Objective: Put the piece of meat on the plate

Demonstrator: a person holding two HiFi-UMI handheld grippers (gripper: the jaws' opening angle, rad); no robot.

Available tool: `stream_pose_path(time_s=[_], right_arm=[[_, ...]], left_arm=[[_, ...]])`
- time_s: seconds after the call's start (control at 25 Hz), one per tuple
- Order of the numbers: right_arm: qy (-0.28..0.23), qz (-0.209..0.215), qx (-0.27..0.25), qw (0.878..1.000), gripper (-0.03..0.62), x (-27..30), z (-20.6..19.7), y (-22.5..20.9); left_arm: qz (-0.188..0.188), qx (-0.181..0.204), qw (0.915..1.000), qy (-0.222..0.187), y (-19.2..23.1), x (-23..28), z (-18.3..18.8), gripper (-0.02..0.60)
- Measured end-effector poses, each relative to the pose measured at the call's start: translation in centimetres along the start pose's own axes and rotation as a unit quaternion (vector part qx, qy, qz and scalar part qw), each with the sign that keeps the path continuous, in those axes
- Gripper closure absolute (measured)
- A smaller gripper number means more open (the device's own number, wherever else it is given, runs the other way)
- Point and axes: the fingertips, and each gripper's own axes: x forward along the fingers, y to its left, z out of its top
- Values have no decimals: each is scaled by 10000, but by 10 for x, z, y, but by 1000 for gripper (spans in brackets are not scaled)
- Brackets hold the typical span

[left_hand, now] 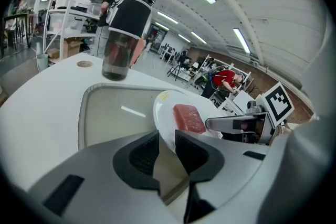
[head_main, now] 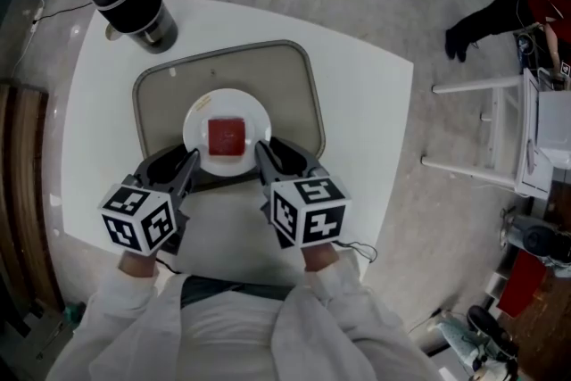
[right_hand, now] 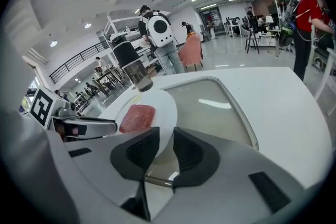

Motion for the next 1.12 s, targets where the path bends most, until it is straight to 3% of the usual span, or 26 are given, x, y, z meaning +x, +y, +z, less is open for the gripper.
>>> stream_pose_path(time_s=[0.64,1.12], right_arm=[[271,-182,186,9993,502,27,-1,-14],[424,-333,125,9985,502,34,-7,-18]], left_arm=[[182,588,9970,476,16,23,5,482],[384,559,9951,725,23,34,-4,482]])
